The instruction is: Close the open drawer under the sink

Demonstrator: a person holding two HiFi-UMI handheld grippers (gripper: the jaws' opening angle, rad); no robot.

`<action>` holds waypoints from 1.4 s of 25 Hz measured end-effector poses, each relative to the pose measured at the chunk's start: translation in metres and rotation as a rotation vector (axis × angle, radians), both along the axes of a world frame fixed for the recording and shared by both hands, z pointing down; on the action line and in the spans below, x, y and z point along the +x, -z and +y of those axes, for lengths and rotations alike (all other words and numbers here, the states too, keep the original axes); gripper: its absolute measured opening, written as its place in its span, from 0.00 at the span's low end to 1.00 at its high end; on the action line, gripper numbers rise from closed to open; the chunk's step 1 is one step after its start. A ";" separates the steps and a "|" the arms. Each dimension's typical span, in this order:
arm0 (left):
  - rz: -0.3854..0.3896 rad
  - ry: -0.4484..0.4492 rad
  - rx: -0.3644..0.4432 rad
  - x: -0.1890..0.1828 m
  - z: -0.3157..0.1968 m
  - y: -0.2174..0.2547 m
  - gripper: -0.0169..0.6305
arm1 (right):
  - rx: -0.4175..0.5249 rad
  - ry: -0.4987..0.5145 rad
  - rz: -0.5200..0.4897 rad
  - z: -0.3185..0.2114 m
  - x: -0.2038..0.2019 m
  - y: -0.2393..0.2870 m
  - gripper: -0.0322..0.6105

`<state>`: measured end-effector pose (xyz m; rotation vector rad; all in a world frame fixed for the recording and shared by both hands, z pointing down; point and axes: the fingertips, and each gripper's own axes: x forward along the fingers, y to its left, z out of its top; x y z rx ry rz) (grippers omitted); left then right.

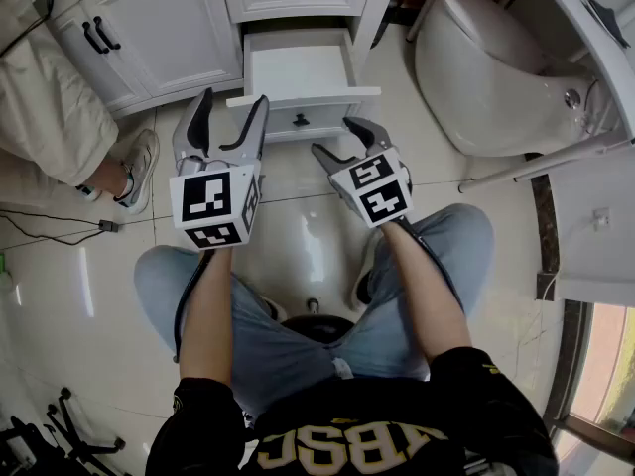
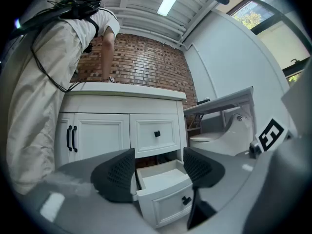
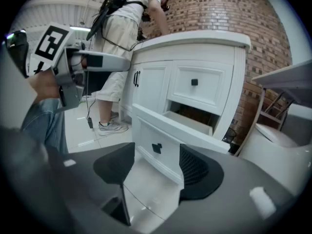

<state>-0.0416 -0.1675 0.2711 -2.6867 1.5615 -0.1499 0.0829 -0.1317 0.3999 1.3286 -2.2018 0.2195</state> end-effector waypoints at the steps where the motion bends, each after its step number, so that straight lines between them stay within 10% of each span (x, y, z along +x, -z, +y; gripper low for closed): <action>1: 0.004 -0.001 -0.004 -0.001 -0.003 -0.001 0.51 | -0.022 0.005 -0.003 -0.004 -0.004 -0.006 0.50; 17: 0.006 0.008 -0.042 -0.012 -0.045 -0.017 0.50 | -0.173 0.054 0.075 -0.077 -0.029 -0.078 0.20; 27: 0.048 -0.010 -0.094 -0.020 -0.078 -0.028 0.50 | -0.073 0.054 0.343 -0.129 -0.036 -0.083 0.18; 35: 0.120 -0.003 -0.182 -0.021 -0.101 -0.046 0.50 | -0.053 0.075 0.357 -0.180 -0.024 -0.084 0.18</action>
